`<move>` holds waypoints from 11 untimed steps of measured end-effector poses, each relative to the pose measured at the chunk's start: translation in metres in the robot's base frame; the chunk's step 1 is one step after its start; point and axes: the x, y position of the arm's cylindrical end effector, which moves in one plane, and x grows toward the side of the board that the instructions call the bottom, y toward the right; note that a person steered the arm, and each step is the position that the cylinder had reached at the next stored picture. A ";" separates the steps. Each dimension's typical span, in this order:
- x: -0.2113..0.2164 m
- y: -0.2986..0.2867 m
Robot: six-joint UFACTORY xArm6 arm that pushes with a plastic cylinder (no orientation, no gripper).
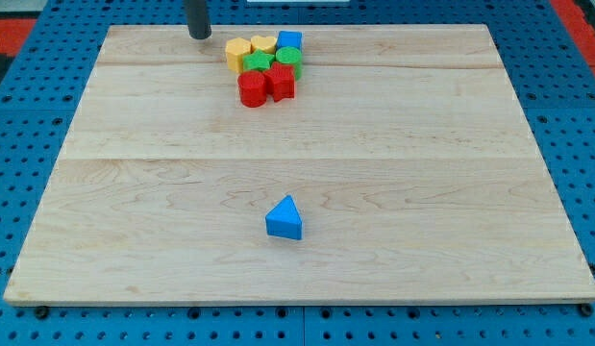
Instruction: Separate the blue cube from the group of blocks
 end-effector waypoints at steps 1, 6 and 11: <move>0.022 0.065; 0.052 0.122; 0.038 0.205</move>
